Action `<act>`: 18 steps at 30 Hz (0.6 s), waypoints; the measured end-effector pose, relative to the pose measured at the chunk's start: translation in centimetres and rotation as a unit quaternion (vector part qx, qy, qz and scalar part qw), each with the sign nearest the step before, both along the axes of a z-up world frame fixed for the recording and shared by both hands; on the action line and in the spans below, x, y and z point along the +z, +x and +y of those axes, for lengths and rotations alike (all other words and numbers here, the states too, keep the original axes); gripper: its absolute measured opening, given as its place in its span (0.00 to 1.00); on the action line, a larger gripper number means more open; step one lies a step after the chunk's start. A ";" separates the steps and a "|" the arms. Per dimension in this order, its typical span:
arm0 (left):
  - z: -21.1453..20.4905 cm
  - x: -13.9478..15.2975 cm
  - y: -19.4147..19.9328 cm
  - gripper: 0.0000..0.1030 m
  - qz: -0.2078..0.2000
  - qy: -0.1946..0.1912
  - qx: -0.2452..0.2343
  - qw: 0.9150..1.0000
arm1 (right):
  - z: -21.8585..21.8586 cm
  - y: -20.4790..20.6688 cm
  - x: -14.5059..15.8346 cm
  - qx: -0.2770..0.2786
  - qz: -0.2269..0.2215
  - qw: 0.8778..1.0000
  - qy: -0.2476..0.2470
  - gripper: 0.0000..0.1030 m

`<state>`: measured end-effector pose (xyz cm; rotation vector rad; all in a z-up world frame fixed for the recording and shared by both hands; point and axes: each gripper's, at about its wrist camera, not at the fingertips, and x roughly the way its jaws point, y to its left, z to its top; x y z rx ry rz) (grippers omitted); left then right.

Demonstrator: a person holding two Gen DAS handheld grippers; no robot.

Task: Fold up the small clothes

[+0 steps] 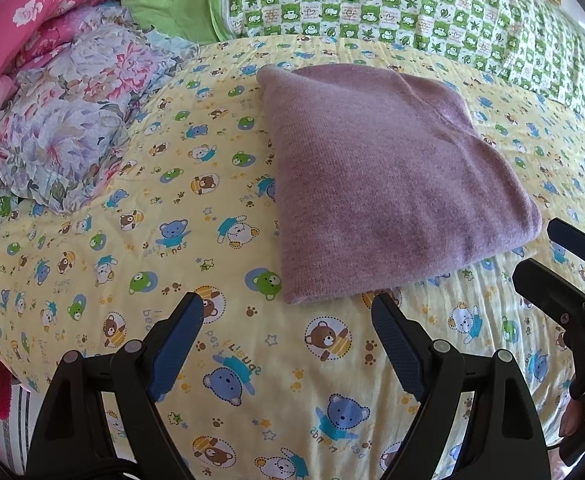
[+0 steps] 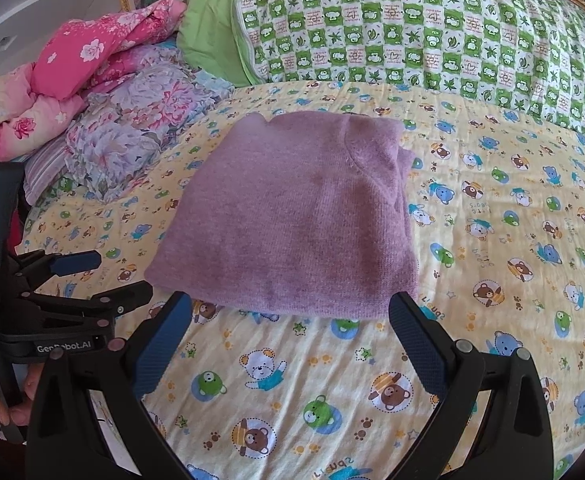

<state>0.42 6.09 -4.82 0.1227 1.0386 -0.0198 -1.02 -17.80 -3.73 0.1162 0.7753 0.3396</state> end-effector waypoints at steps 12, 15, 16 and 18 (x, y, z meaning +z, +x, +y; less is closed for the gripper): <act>-0.2 -0.1 -0.1 0.84 0.006 -0.006 -0.003 1.000 | 0.0 0.1 0.0 0.002 0.001 1.000 0.001 0.96; -0.2 -0.1 -0.1 0.84 0.008 -0.007 -0.004 1.000 | 0.1 0.1 0.0 0.001 0.000 1.000 0.002 0.96; -0.2 -0.1 -0.1 0.84 0.007 -0.007 -0.004 1.000 | 0.0 0.1 0.0 0.001 0.001 1.000 0.002 0.96; -0.2 -0.1 -0.1 0.84 0.008 -0.007 -0.004 1.000 | 0.0 0.2 0.0 0.002 0.001 1.000 0.004 0.96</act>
